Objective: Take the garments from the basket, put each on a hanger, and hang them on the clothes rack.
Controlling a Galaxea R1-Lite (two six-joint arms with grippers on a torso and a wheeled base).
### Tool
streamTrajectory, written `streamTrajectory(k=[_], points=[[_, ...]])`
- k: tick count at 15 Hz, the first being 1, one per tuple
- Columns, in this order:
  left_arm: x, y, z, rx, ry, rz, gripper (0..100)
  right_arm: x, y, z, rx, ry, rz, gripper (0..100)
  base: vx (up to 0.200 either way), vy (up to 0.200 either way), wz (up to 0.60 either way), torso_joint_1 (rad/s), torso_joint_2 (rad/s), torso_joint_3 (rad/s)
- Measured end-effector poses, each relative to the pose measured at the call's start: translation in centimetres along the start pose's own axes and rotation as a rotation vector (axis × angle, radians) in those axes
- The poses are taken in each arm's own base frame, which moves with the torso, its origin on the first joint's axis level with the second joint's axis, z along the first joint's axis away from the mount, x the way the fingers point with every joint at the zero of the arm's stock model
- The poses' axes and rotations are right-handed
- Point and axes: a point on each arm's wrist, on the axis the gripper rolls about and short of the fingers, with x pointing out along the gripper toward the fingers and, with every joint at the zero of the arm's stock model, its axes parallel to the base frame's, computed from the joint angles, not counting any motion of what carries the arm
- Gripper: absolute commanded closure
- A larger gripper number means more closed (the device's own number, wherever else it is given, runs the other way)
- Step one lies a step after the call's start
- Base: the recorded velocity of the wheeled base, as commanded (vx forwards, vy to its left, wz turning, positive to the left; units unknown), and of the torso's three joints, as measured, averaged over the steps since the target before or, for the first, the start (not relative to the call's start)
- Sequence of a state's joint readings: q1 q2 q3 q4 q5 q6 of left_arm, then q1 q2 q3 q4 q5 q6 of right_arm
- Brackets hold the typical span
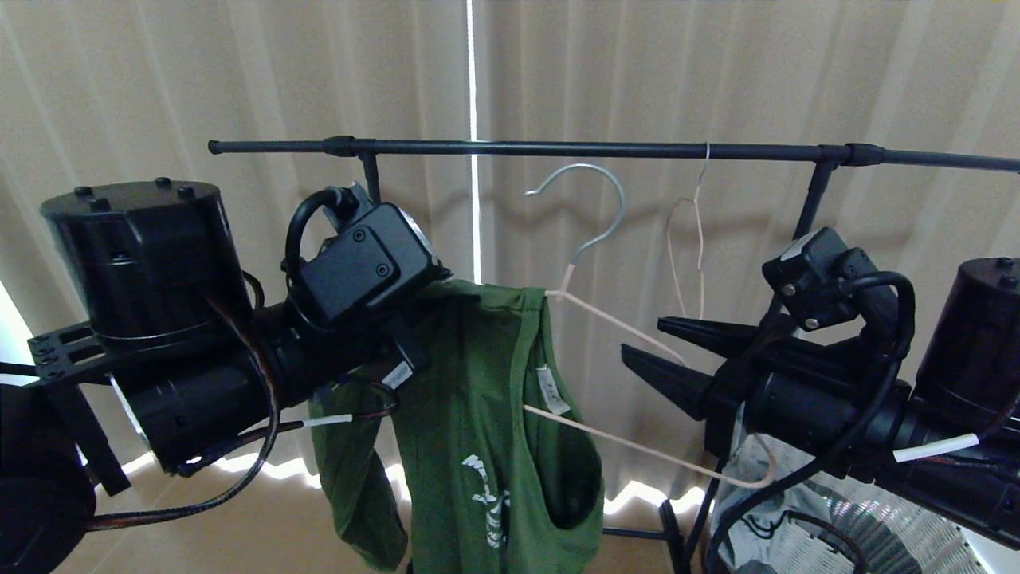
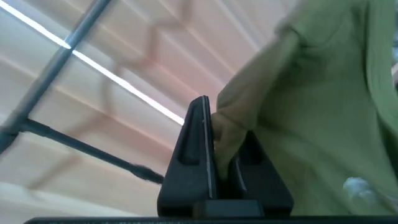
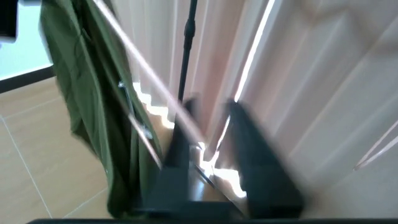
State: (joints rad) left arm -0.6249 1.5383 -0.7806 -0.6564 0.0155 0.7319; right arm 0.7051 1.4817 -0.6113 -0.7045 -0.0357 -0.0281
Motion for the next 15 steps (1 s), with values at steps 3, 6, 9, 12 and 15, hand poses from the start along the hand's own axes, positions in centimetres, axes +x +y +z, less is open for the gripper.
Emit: streamTrajectory(k=[3, 6, 9, 12, 15], points=[[0.0, 0.1, -0.6, -0.01, 0.125, 0.126, 100, 0.0, -0.2, -0.1, 0.001, 0.004, -0.01, 0, 0.0, 0.0, 0.0, 0.0, 0.0, 0.0], [-0.1, 0.5, -1.1, -0.058, 0.288, 0.316, 100, -0.2, -0.8, -0.5, 0.005, 0.008, -0.038, 0, 0.0, 0.0, 0.0, 0.0, 0.0, 0.0], [0.2, 0.5, -1.4, -0.158, 0.341, 0.414, 100, -0.4, -0.9, -1.1, 0.004, 0.004, -0.045, 0, 0.0, 0.0, 0.0, 0.0, 0.0, 0.0], [0.9, 0.8, -0.6, -0.329, 0.283, 0.451, 100, -0.3, -0.9, -2.1, 0.004, 0.041, -0.043, 0, 0.0, 0.0, 0.0, 0.0, 0.0, 0.0], [1.4, 1.0, 0.0, -0.389, 0.248, 0.463, 100, 0.3, -0.5, -2.6, 0.005, 0.058, -0.025, 0, 0.0, 0.0, 0.0, 0.0, 0.0, 0.0]])
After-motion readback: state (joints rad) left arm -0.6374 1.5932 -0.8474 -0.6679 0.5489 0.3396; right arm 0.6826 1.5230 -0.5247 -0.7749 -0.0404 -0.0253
